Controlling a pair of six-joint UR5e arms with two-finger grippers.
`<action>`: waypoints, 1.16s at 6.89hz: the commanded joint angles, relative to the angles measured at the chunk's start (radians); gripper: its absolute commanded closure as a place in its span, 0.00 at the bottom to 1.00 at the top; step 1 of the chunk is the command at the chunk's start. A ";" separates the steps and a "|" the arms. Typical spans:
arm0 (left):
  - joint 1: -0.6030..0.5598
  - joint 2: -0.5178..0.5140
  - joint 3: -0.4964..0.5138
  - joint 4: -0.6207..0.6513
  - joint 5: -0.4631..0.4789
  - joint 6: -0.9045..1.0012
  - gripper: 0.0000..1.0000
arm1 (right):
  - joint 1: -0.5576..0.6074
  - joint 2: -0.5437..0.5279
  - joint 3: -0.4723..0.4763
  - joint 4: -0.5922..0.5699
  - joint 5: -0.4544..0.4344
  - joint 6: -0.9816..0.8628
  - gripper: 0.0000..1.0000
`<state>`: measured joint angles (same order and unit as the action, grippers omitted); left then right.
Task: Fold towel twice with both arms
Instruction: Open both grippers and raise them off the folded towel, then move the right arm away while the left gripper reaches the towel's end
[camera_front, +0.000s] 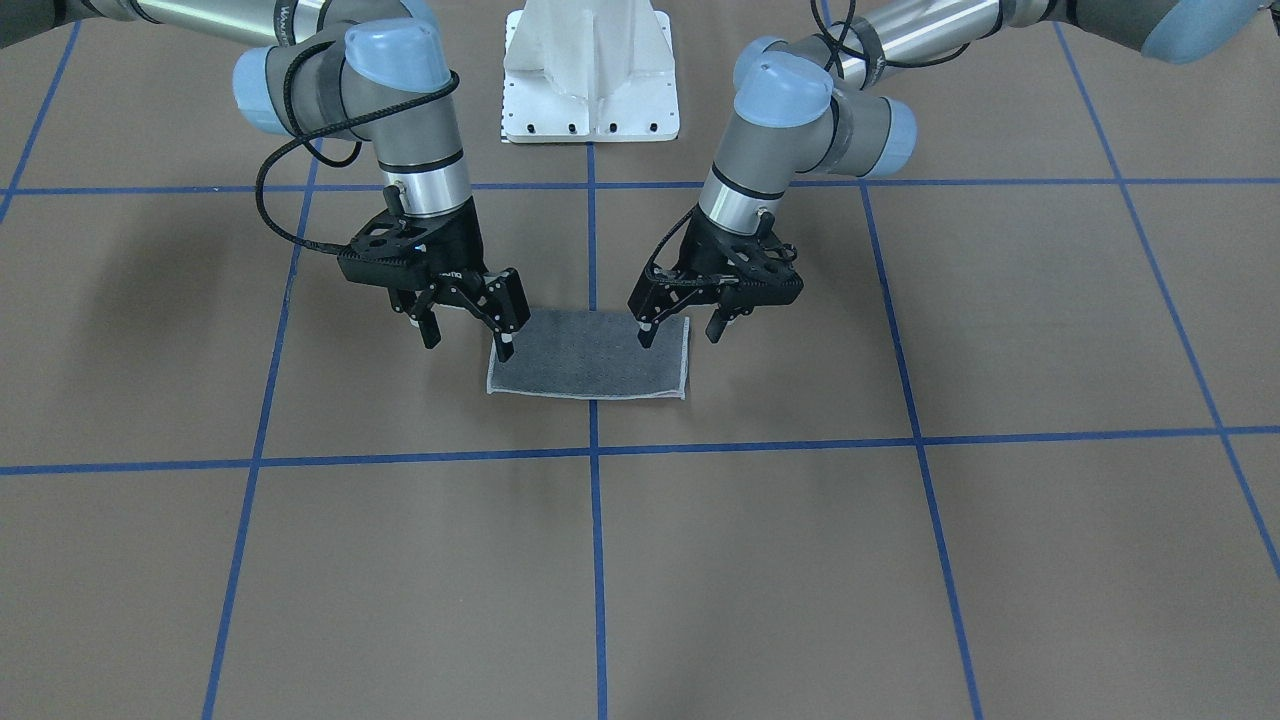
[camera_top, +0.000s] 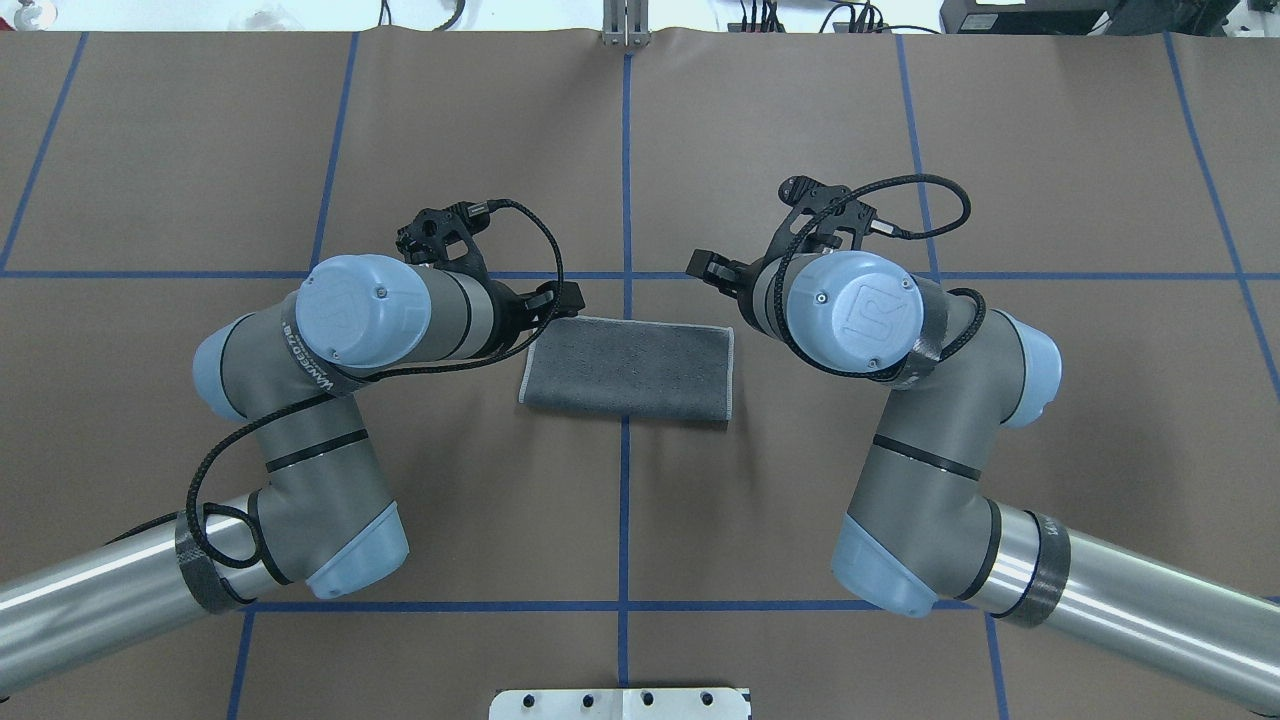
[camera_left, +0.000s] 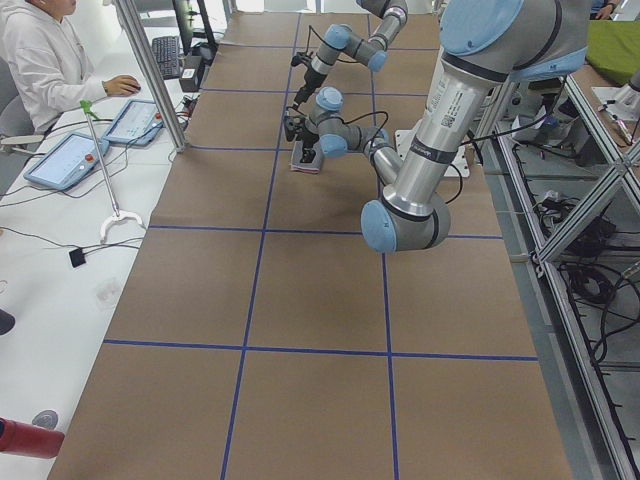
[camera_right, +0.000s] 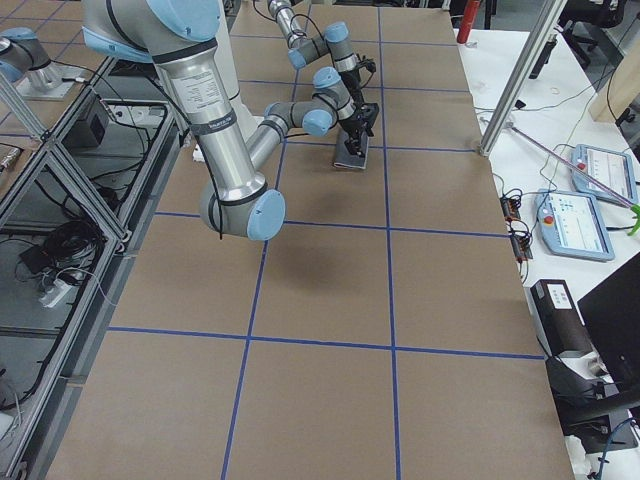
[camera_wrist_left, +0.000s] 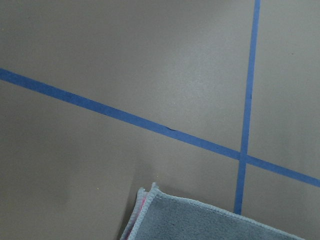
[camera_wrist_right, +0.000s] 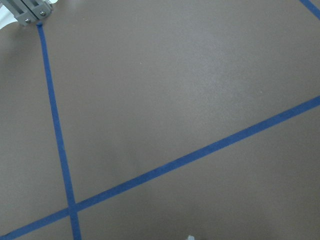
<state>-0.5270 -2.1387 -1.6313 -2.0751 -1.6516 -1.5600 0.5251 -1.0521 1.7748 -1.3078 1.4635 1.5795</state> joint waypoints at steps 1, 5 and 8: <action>-0.001 -0.001 -0.001 -0.105 0.001 -0.002 0.00 | 0.027 -0.013 0.003 0.191 -0.005 -0.161 0.01; -0.004 0.048 0.015 -0.195 -0.004 0.036 0.01 | 0.090 -0.029 0.009 0.175 0.073 -0.342 0.00; 0.004 0.106 0.019 -0.195 -0.034 0.193 0.01 | 0.309 -0.089 0.008 0.062 0.419 -0.656 0.00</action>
<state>-0.5265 -2.0491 -1.6131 -2.2712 -1.6666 -1.4043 0.7484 -1.1146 1.7841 -1.2053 1.7579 1.0686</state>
